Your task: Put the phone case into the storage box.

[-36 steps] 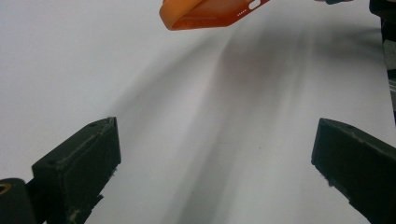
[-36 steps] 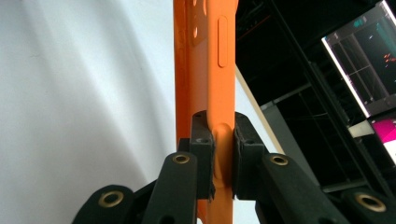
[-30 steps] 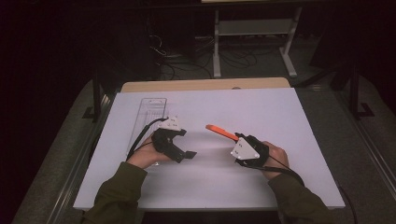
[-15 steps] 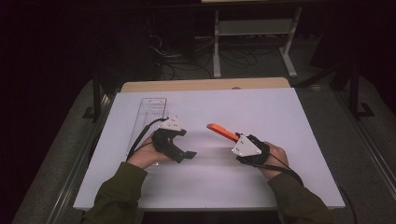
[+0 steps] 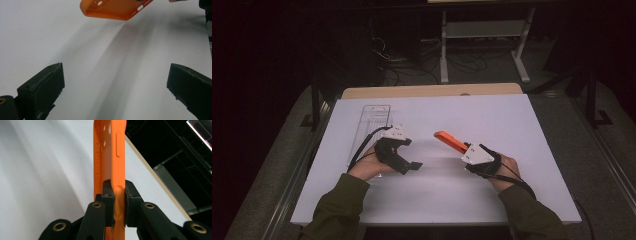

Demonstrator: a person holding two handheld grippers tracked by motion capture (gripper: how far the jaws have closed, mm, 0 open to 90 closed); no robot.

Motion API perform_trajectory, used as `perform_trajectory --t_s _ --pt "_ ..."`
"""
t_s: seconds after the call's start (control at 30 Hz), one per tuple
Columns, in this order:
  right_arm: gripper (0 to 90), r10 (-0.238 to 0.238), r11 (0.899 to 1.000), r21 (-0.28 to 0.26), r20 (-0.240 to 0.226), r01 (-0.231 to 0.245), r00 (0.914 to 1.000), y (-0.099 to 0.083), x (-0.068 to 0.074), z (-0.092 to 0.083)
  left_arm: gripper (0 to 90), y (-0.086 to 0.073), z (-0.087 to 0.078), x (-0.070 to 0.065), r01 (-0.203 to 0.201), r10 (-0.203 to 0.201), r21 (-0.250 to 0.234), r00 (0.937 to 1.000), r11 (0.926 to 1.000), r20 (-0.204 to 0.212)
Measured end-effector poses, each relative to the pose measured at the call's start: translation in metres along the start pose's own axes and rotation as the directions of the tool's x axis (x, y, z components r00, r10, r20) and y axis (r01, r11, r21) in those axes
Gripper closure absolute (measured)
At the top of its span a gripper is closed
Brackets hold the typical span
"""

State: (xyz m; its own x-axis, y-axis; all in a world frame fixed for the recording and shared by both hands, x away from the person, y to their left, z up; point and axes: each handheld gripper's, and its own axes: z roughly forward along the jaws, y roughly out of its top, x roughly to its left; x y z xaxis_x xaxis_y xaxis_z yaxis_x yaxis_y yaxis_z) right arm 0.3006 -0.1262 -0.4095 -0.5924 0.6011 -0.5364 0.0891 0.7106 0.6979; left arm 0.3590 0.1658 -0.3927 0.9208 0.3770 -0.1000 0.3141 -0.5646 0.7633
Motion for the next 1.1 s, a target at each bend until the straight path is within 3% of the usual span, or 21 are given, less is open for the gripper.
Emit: perform_trajectory --t_s 0.1,0.23,0.43,0.6,0.9,0.93,1.07,1.1 --pt "79.5 0.017 1.0 -0.001 -0.007 -0.017 0.9998 0.0 -0.001 0.0 1.2 0.0 0.0 0.0 0.001 -0.001 0.0 1.0 1.0 0.0" --pt "79.5 0.083 0.997 -0.005 -0.029 -0.083 0.9961 0.001 -0.004 -0.001 1.1 0.0 0.0 0.0 0.0 0.0 0.002 1.0 1.0 -0.001" --pt "79.5 0.168 0.986 -0.01 -0.061 -0.169 0.9839 0.0 -0.009 -0.001 1.1 0.0 0.0 0.001 -0.005 0.005 0.001 1.0 1.0 -0.003" --pt "79.5 0.211 0.977 -0.002 -0.079 -0.212 0.9742 -0.002 -0.013 0.0 1.2 0.0 0.0 0.001 -0.006 0.007 0.002 1.0 1.0 -0.003" --pt "79.5 0.32 0.946 -0.003 -0.119 -0.323 0.9398 -0.003 -0.019 0.0 1.1 0.0 0.0 0.001 -0.004 0.004 0.001 1.0 1.0 -0.002" --pt "79.6 0.347 0.937 -0.001 -0.126 -0.35 0.9294 -0.003 -0.019 -0.001 1.1 0.0 0.0 0.001 -0.005 0.005 0.002 1.0 1.0 -0.002" --pt "79.6 0.365 0.929 -0.014 -0.14 -0.37 0.9205 -0.005 -0.024 0.0 1.1 0.0 0.0 0.001 -0.002 0.002 0.001 1.0 1.0 -0.001" --pt "79.6 0.381 0.922 -0.008 -0.145 -0.386 0.913 -0.006 -0.024 -0.001 1.1 0.0 0.0 0.001 -0.002 0.002 0.001 1.0 1.0 -0.002"
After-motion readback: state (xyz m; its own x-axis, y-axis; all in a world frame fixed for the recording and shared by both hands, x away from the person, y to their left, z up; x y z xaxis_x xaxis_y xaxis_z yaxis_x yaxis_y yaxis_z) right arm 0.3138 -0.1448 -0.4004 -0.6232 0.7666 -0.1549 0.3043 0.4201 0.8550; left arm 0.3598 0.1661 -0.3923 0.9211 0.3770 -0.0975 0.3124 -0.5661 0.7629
